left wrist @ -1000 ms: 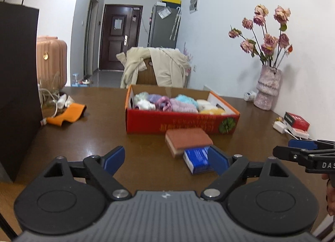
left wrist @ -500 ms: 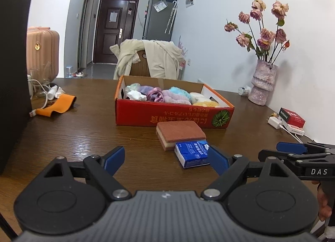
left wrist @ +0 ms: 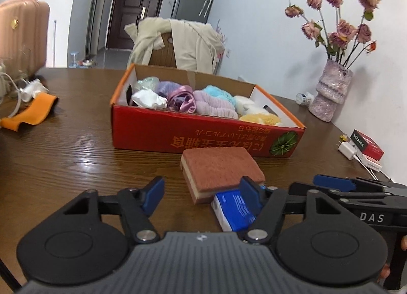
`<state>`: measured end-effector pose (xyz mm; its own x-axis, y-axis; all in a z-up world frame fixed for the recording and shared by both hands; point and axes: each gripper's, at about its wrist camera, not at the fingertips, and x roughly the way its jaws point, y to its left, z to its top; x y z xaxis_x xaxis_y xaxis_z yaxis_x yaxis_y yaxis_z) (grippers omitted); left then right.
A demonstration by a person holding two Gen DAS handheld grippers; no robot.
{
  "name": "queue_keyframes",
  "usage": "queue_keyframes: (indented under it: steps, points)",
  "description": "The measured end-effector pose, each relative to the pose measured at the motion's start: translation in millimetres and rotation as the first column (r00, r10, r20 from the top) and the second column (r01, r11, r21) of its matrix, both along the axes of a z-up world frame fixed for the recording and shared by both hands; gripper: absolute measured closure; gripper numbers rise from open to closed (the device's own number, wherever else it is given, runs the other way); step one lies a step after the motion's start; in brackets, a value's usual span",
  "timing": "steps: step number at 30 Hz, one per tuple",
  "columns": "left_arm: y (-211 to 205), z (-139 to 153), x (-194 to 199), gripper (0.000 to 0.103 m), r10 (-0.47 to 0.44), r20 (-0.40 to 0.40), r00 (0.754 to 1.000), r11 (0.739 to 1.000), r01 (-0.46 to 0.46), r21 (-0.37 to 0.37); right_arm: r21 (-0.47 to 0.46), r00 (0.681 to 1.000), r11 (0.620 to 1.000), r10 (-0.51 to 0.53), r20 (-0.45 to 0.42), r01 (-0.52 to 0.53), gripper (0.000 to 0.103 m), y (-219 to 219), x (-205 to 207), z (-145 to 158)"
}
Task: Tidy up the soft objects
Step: 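Close both tools together on the brown scouring sponge, then carry the sponge into the box and lower it onto the towel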
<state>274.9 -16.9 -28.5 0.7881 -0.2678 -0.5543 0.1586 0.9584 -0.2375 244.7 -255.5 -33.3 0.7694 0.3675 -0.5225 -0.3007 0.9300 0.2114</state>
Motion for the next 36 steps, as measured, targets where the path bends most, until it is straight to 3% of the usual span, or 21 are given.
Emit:
queue_keyframes:
  steps: [4, 7, 11, 15, 18, 25, 36]
  points:
    - [2.6, -12.7, 31.1, 0.044, -0.003, -0.057, 0.998, 0.999, 0.001, -0.037, 0.029, 1.0, 0.999, 0.013, -0.028, -0.012, 0.04, 7.4, 32.9, -8.3]
    - [4.8, -22.8, 53.5, 0.056, -0.003, -0.107, 0.994, 0.998, -0.004, -0.064, 0.061, 0.998, 0.998, 0.017, -0.059, -0.014, 0.049, 13.2, 57.4, -16.6]
    - [14.1, -30.7, 66.6, 0.071, -0.054, -0.13, 0.99, 0.982, 0.029, -0.186, 0.139, 0.993, 0.99, 0.034, -0.11, -0.019, 0.066, 15.9, 85.3, -29.0]
    - [19.6, -35.3, 69.3, 0.072, -0.061, -0.14, 0.988, 0.969, 0.025, -0.247, 0.24, 0.986, 0.971, 0.059, -0.154, -0.021, 0.068, 11.6, 97.6, -41.6]
    - [19.2, -32.7, 68.2, 0.073, -0.052, -0.135, 0.989, 0.967, 0.016, -0.253, 0.258, 0.986, 0.966, 0.062, -0.154, -0.02, 0.069, 11.0, 98.9, -43.8]
    - [19.3, 5.8, 36.7, 0.073, -0.044, -0.038, 0.998, 0.97, 0.033, -0.241, 0.247, 0.994, 0.968, 0.066, -0.087, -0.043, 0.07, 14.5, 78.3, -17.8]
    - [10.7, 47.8, -47.2, 0.073, -0.073, 0.045, 0.996, 0.973, 0.081, -0.216, 0.262, 0.999, 0.964, 0.044, 0.001, -0.043, 0.07, 8.2, -7.4, 31.6]
